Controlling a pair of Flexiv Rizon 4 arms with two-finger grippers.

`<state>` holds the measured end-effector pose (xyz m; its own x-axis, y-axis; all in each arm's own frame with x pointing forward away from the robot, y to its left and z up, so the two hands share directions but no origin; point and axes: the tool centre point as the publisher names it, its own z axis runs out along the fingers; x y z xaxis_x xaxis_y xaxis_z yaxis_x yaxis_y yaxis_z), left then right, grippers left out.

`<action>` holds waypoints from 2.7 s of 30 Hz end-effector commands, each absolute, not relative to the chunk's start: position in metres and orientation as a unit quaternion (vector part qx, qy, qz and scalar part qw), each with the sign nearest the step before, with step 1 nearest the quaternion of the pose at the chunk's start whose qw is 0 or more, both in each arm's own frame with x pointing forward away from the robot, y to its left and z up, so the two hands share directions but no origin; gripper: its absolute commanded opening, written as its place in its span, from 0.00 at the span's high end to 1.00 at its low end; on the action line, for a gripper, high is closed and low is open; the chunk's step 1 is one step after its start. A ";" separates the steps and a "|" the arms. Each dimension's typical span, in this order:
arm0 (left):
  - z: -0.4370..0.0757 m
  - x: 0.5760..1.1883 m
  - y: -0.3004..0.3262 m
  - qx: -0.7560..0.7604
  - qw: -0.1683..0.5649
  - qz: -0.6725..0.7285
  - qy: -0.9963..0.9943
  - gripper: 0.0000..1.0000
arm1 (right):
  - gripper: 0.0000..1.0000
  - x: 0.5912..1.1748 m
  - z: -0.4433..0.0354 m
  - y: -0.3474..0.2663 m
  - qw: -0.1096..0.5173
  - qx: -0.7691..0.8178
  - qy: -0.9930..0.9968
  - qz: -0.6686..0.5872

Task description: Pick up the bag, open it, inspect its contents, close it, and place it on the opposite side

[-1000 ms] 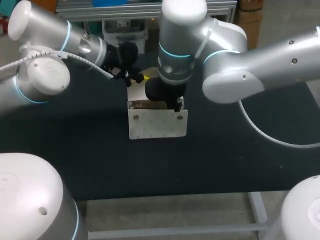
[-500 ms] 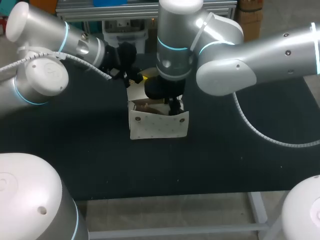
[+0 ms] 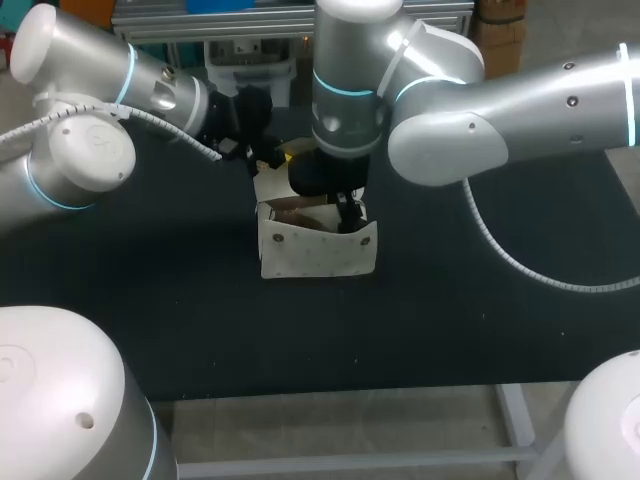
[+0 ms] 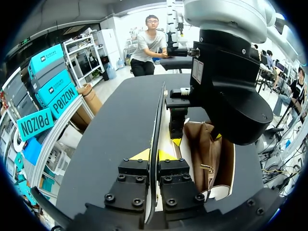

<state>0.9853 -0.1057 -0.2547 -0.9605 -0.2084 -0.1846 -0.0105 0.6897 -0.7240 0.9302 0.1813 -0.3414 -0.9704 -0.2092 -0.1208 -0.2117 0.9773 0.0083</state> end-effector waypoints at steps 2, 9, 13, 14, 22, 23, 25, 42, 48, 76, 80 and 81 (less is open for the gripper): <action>-0.258 0.985 -0.105 -0.061 0.127 -0.390 0.910 1.00 | 0.00 0.929 -0.351 0.180 0.058 -0.107 0.993 0.008; -0.258 0.985 -0.105 -0.061 0.127 -0.389 0.910 1.00 | 0.00 0.929 -0.351 0.181 0.059 -0.107 0.992 0.007; -0.259 0.985 -0.105 -0.061 0.126 -0.389 0.911 1.00 | 0.00 0.930 -0.351 0.181 0.059 -0.108 0.992 0.007; -0.259 0.986 -0.105 -0.061 0.126 -0.389 0.911 1.00 | 0.00 0.930 -0.352 0.181 0.058 -0.108 0.992 0.007; -0.259 0.986 -0.105 -0.060 0.125 -0.388 0.911 1.00 | 0.00 0.930 -0.351 0.181 0.060 -0.108 0.992 0.007; -0.259 0.986 -0.105 -0.060 0.125 -0.388 0.911 1.00 | 0.00 0.930 -0.351 0.181 0.060 -0.108 0.992 0.007; -0.259 0.986 -0.105 -0.060 0.125 -0.388 0.911 1.00 | 0.00 0.930 -0.351 0.181 0.061 -0.107 0.992 0.007; -0.260 0.986 -0.105 -0.059 0.122 -0.388 0.912 1.00 | 1.00 0.930 -0.344 0.180 0.084 -0.100 0.991 0.013; -0.260 0.986 -0.106 -0.057 0.122 -0.387 0.912 1.00 | 1.00 0.933 -0.325 0.175 0.142 -0.073 0.987 0.027; -0.234 0.980 -0.115 -0.061 0.117 -0.384 0.914 1.00 | 1.00 0.916 -0.213 0.146 0.416 -0.027 0.908 0.043; -0.225 0.974 -0.118 -0.046 0.100 -0.381 0.918 1.00 | 1.00 0.907 -0.207 0.141 0.427 -0.028 0.903 0.044; -0.223 0.973 -0.119 -0.042 0.101 -0.379 0.919 1.00 | 1.00 0.905 -0.206 0.140 0.430 -0.027 0.901 0.045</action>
